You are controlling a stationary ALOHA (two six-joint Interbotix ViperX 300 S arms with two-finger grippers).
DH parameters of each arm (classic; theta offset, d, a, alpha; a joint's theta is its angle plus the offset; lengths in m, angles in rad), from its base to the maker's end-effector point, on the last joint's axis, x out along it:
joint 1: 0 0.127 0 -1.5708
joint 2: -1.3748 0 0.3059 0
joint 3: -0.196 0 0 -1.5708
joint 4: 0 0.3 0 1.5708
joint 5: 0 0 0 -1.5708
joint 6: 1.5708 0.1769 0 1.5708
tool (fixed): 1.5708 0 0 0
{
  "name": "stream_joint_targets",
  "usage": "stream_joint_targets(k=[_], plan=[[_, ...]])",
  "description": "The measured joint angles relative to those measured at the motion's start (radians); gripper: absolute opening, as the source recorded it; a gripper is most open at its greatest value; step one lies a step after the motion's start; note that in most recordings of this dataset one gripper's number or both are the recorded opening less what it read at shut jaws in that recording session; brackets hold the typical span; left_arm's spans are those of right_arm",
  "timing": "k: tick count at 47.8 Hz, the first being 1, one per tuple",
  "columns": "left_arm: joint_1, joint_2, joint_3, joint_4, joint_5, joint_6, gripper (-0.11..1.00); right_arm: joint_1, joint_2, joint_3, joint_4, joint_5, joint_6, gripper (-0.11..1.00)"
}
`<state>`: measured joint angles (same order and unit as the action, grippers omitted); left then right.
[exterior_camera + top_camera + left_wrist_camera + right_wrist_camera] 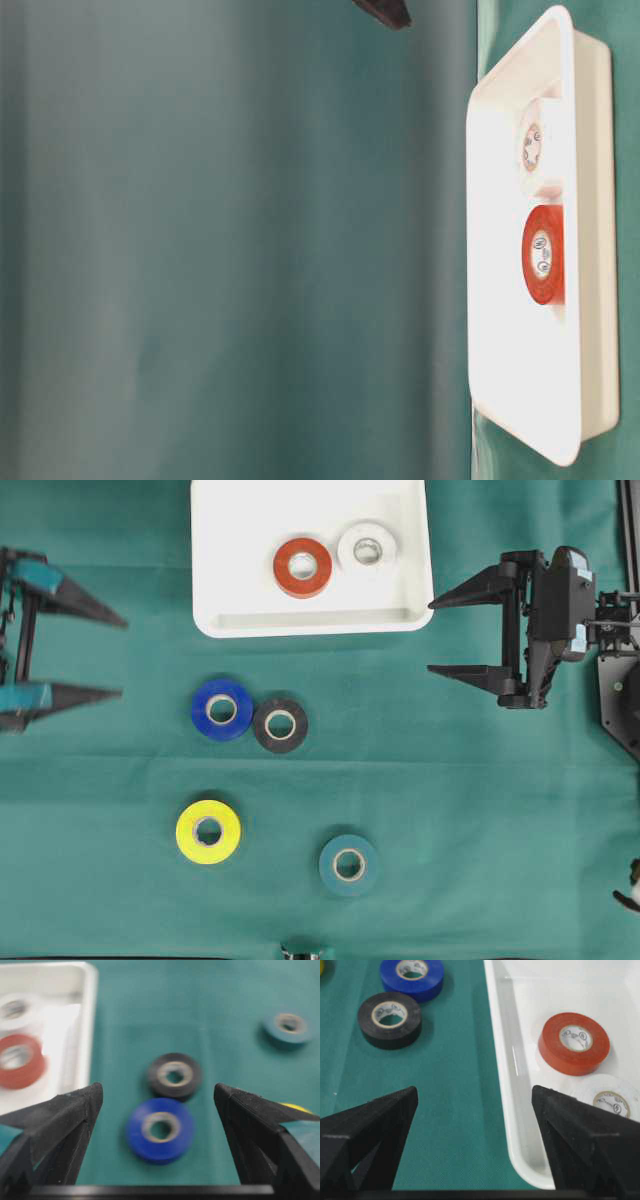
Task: Pick up the tape from a random location and place it into the white case.
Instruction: 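Move the left gripper over the yellow tape roll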
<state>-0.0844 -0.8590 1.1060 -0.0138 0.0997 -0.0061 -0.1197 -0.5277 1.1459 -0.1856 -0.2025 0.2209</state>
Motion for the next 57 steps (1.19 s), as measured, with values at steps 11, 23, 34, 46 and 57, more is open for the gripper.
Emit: stream_joint_targets(k=[11,23,34,46,57], plan=[[-0.172,0.000,0.000,-0.002,-0.018,-0.012,0.99,0.000,0.002,-0.008,0.000,0.002,0.000,0.88],[-0.236,0.002,0.000,0.000,-0.018,-0.012,0.98,0.000,0.000,-0.015,0.000,0.005,0.002,0.88],[-0.236,0.002,0.000,0.000,-0.017,-0.014,0.98,0.000,0.002,-0.018,0.000,0.017,0.002,0.88],[-0.236,0.015,0.000,-0.002,-0.051,-0.012,0.98,0.000,0.000,-0.023,0.002,0.032,0.002,0.88],[-0.238,0.117,-0.020,0.000,-0.118,-0.005,0.98,0.000,0.002,-0.028,0.000,0.034,0.002,0.88]])
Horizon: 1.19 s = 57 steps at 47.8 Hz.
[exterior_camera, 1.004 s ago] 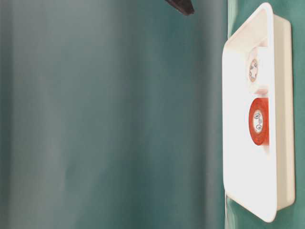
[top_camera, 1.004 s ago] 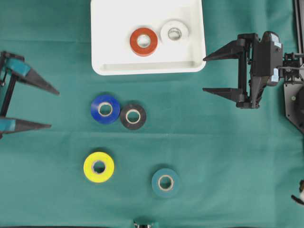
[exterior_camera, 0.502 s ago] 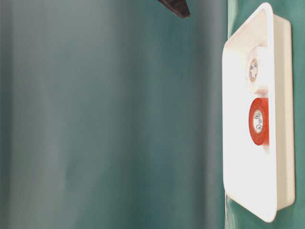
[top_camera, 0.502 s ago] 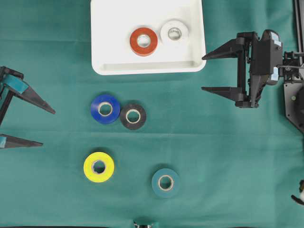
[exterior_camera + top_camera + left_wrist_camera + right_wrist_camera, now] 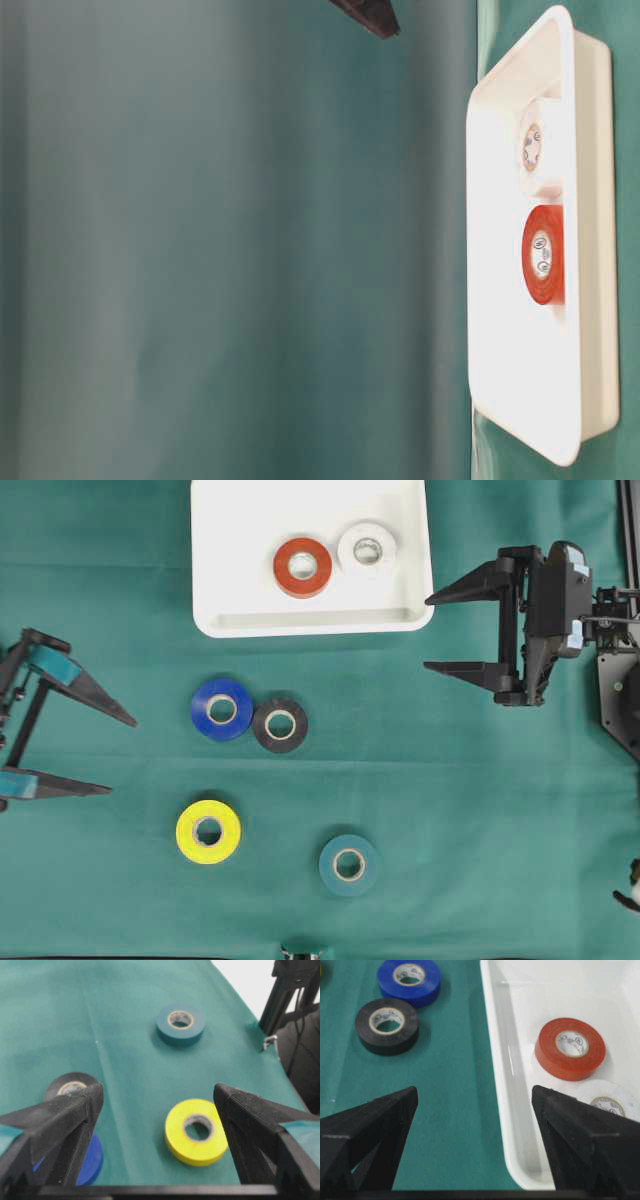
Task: Pick up the tape from a random location and place it into the white case.
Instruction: 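Move the left gripper over the yellow tape roll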
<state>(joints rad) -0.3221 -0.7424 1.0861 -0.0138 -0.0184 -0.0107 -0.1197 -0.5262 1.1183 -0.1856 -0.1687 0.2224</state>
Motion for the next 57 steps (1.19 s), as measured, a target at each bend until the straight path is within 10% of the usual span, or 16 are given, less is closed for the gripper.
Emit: stream_joint_targets(k=[30,57], plan=[[-0.025,0.325,-0.284,0.000,-0.028,0.040,0.98,0.000,0.000,-0.005,-0.002,0.017,-0.006,0.88],[-0.028,0.339,-0.302,0.002,-0.011,0.041,0.98,0.000,0.000,-0.005,-0.003,0.029,-0.008,0.88]])
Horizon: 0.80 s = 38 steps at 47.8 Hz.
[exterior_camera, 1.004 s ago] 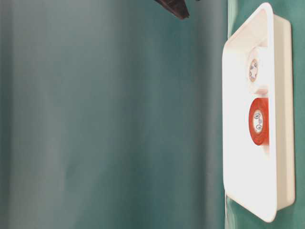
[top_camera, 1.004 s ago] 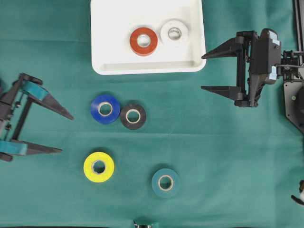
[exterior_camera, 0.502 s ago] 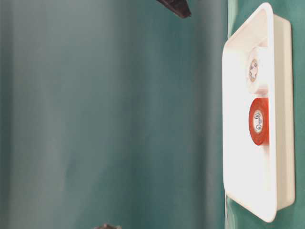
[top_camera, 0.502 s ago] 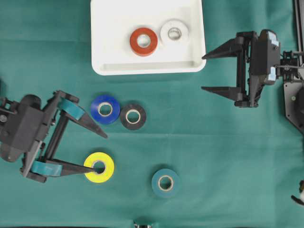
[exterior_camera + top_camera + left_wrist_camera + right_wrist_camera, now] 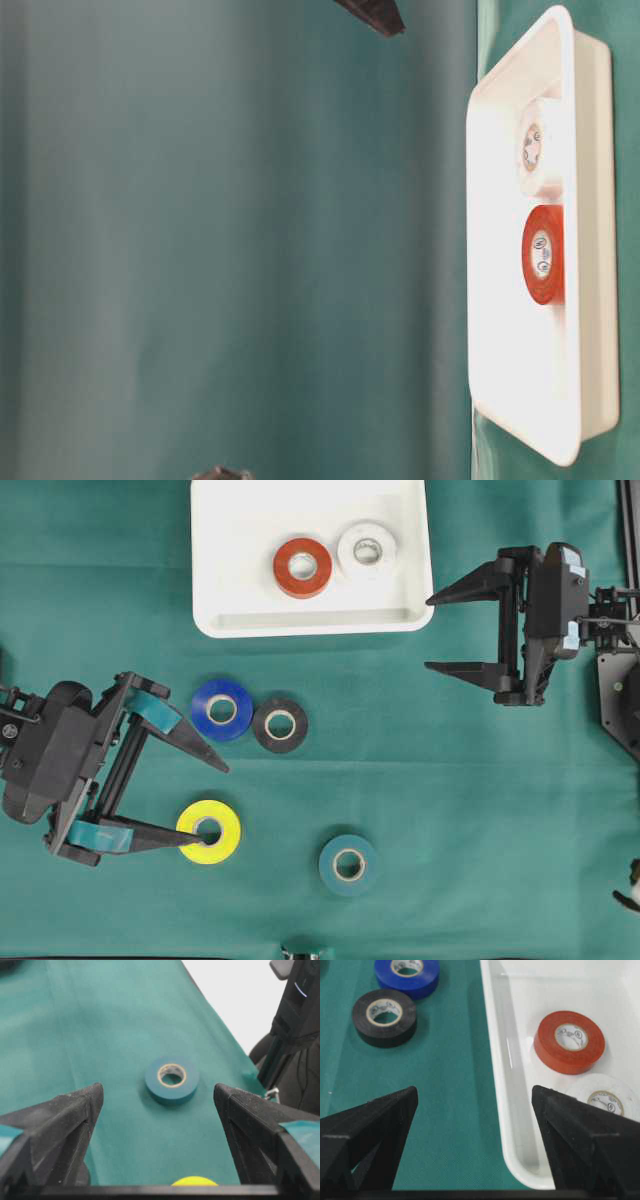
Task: Pick up the tape from a random location and place it into the white case.
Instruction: 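Move the left gripper over the yellow tape roll, then lower the left gripper and close it on the yellow tape's rim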
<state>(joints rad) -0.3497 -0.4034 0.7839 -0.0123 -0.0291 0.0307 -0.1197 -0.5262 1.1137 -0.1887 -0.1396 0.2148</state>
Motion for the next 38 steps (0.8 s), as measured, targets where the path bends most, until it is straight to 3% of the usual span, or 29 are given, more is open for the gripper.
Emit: stream_joint_targets(k=[10,15,38], plan=[[-0.002,0.003,-0.011,0.000,0.012,-0.015,0.98,0.000,0.000,0.000,0.000,-0.002,0.000,0.88],[-0.003,0.011,-0.038,0.000,0.080,-0.018,0.98,0.000,0.000,0.000,0.000,0.000,0.000,0.88],[-0.005,0.152,-0.302,0.000,0.623,-0.018,0.98,0.000,0.000,-0.014,0.000,0.031,-0.002,0.88]])
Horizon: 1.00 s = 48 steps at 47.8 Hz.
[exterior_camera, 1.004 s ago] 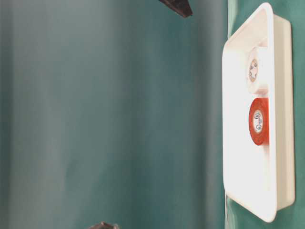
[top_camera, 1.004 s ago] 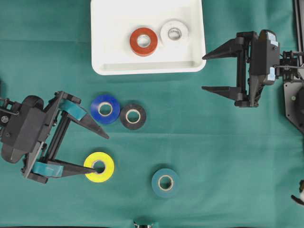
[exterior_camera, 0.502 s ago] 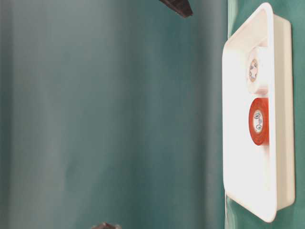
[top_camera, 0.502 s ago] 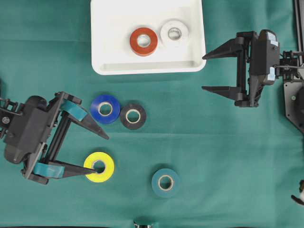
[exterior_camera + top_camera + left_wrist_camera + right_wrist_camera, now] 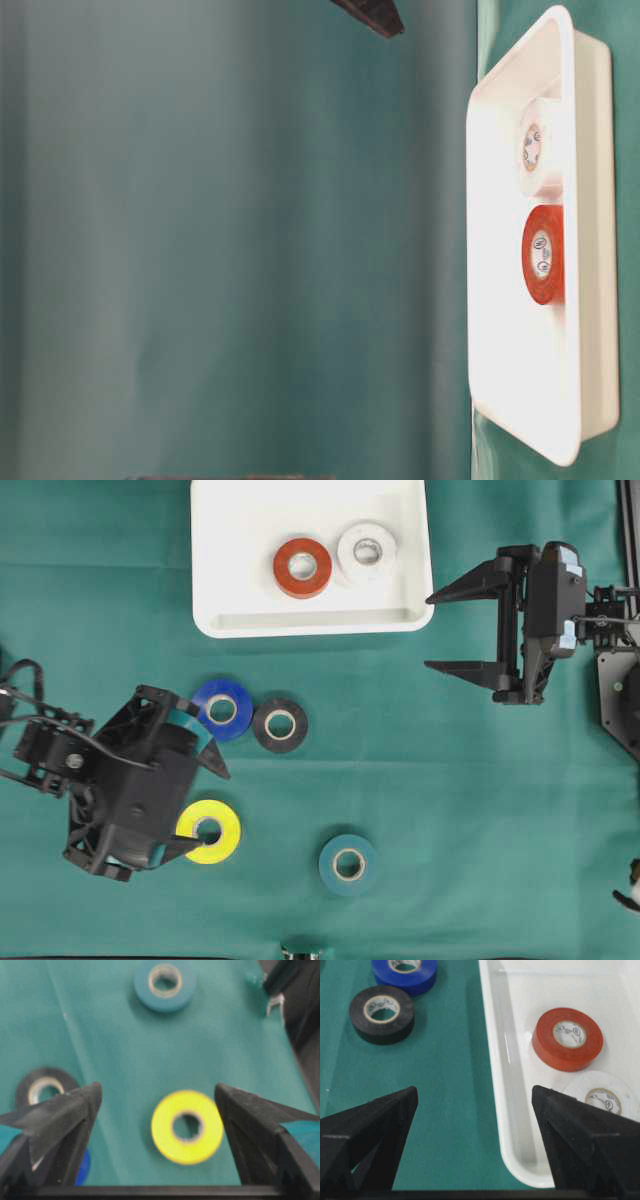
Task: Pick up the tape from a random location and place it into the white case.
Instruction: 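Lower the left gripper and close it on the yellow tape's rim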
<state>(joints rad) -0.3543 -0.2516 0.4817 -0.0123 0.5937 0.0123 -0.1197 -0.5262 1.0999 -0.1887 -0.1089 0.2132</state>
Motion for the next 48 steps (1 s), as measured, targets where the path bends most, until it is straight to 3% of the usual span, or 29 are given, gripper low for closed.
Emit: stream_joint_targets(k=[11,48], plan=[[0.000,0.046,-0.063,0.005,0.118,-0.002,0.98,0.000,0.000,0.000,0.000,0.000,-0.002,0.88],[-0.002,0.048,-0.066,0.006,0.127,-0.002,0.98,0.000,0.000,0.000,-0.002,0.002,-0.003,0.88]])
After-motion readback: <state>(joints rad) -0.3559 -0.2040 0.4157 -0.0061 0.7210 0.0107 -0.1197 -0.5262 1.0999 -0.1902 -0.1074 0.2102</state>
